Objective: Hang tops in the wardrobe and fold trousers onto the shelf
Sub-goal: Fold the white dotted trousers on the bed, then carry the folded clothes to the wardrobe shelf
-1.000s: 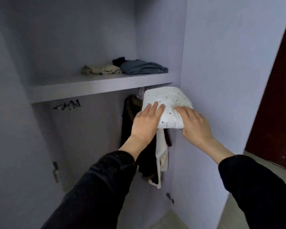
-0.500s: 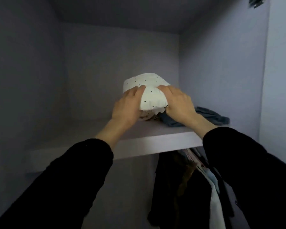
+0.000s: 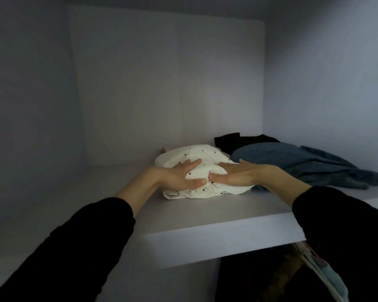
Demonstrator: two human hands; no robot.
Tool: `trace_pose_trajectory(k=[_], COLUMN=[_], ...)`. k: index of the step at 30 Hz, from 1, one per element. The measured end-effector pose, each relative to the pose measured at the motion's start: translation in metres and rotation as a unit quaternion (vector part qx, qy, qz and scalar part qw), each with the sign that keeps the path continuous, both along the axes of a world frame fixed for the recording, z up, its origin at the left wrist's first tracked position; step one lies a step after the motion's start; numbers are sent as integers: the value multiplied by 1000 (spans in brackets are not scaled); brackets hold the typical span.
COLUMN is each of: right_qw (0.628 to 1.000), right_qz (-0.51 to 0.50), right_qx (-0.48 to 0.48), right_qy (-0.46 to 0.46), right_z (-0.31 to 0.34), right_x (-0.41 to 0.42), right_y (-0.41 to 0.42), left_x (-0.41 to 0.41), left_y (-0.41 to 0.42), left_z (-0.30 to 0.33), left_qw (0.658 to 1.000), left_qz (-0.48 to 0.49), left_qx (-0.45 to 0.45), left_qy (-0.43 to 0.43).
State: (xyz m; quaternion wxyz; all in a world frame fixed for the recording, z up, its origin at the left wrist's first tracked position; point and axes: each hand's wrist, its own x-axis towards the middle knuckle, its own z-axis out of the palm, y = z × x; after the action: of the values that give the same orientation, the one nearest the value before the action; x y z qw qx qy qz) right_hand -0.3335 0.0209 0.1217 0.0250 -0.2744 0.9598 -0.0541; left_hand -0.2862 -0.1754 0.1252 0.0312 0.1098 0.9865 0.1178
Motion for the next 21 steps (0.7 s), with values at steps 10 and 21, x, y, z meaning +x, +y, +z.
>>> trace_pose_trajectory(k=[10,21], right_qw=[993,966], right_qz=[-24,131], right_qx=[-2,-96], right_qy=[116,202], right_z=[-24,-122], right_x=[37,192], right_y=[3,40], left_x=[47,247], left_y=[17,76], left_z=[-32,-152], left_qw=[988,959], left_qz=[143,249], left_qx=[-25,-10], left_qy=[49,137])
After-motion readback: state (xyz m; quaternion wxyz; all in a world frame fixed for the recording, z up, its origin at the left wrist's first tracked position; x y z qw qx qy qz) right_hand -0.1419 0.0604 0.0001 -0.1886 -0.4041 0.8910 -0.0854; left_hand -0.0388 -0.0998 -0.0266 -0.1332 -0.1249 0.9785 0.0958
